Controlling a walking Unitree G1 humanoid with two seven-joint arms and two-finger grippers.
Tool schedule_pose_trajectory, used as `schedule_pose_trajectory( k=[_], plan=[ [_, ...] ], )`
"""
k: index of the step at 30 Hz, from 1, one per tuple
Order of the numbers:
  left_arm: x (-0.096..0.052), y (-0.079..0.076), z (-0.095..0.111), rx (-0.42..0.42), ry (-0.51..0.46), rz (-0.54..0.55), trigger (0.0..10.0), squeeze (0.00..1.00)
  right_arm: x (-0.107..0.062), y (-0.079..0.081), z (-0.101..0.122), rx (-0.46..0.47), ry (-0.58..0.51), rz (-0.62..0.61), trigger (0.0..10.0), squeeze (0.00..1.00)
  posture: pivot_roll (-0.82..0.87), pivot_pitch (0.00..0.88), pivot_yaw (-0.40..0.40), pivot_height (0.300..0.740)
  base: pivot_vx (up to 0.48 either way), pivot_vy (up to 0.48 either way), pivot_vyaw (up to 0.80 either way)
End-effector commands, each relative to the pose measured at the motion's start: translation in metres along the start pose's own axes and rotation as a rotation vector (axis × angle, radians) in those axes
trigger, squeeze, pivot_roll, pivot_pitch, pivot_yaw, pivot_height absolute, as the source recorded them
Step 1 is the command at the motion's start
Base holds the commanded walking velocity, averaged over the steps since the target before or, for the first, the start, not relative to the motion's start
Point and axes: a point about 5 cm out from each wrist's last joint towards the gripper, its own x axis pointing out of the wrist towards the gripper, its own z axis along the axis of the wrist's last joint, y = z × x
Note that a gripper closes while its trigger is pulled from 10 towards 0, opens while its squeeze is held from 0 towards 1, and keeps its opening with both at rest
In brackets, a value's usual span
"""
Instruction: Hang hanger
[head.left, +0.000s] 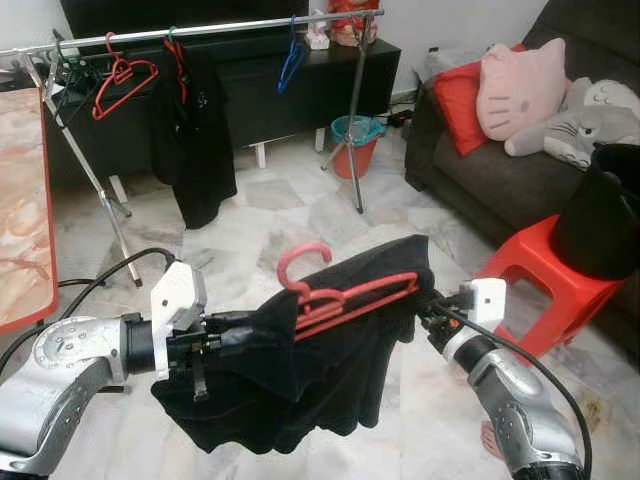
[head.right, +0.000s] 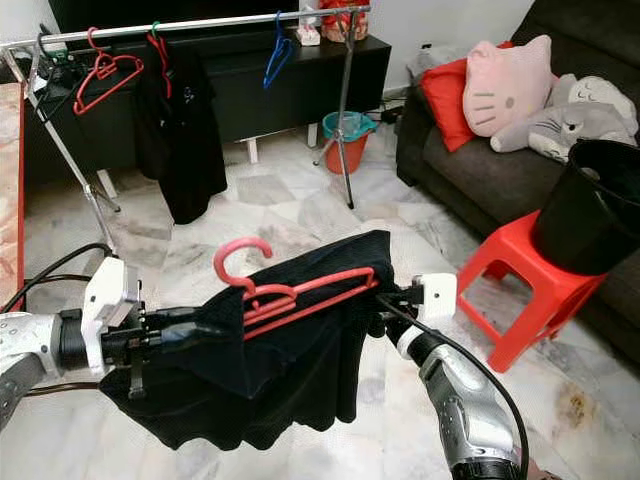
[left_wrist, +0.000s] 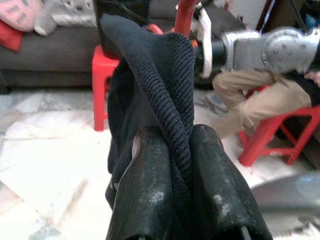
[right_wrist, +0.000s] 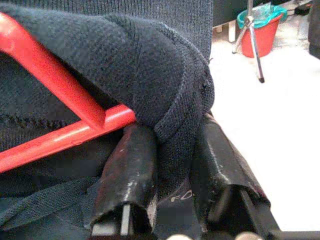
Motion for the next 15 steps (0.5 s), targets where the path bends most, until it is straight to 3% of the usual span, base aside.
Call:
schedule_pose_trajectory(
  k=[1,2,4,9,13,15],
  plan=[
    [0.000,-0.006,-0.004,0.016,0.070,-0.053,10.0,0.00,-0.001,-0.005,0.009,-0.029,-0.029,-0.017,0.0,0.00,0.04,0.046,-0.073,0.740,0.000,0.000,0.00],
    [0.000,-0.006,-0.004,0.016,0.070,-0.053,10.0,0.00,-0.001,-0.005,0.009,-0.029,-0.029,-0.017,0.0,0.00,0.04,0.046,-0.073,0.740,0.000,0.000,0.00],
    [-0.006,-0.007,-0.017,0.022,0.187,-0.073,10.0,0.00,-0.001,-0.005,0.009,-0.039,-0.025,-0.014,0.0,0.00,0.04,0.046,-0.073,0.740,0.000,0.000,0.00],
    [-0.014,-0.011,-0.029,0.020,0.298,-0.116,10.0,0.00,-0.001,-0.004,0.008,-0.052,-0.017,-0.001,0.0,0.00,0.04,0.050,-0.074,0.740,0.000,0.000,0.00],
    [-0.018,-0.008,-0.034,0.040,0.346,-0.090,10.0,0.00,-0.001,-0.004,0.008,-0.058,-0.012,0.000,0.0,0.00,0.04,0.050,-0.074,0.740,0.000,0.000,0.00],
    [-0.019,-0.004,-0.033,0.047,0.326,-0.062,10.0,0.00,-0.001,-0.005,0.008,-0.063,-0.011,0.001,0.0,0.00,0.04,0.050,-0.075,0.740,0.000,0.000,0.00]
  ],
)
